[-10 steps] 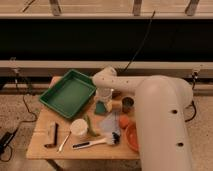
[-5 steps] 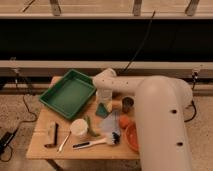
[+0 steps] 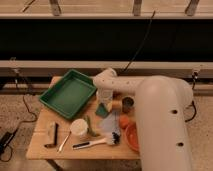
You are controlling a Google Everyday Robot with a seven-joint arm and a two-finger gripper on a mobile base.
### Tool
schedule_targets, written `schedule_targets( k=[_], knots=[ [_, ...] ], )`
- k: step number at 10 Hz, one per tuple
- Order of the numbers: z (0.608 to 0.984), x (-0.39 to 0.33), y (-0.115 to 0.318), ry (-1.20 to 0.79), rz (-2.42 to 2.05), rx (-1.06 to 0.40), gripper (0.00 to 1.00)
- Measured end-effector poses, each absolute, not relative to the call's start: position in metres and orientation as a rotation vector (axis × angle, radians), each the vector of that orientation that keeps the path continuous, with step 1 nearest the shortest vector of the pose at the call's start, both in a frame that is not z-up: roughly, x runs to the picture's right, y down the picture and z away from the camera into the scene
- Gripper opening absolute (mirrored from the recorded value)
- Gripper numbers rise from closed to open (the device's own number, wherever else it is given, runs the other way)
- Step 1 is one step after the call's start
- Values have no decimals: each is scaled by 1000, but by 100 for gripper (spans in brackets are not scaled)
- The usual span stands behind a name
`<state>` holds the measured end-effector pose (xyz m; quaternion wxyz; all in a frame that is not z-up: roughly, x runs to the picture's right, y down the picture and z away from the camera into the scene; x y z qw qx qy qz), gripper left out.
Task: Place sponge in tray
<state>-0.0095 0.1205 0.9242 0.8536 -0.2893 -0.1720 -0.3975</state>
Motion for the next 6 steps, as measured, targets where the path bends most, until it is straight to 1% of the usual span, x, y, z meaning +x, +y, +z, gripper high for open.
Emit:
schedule_targets(
  k=[1, 3, 6],
  knots=[
    [922, -11, 119, -365, -839, -606, 0],
    [905, -20, 103, -379, -867, -586, 0],
    [854, -40, 57, -404, -914, -553, 0]
  ],
)
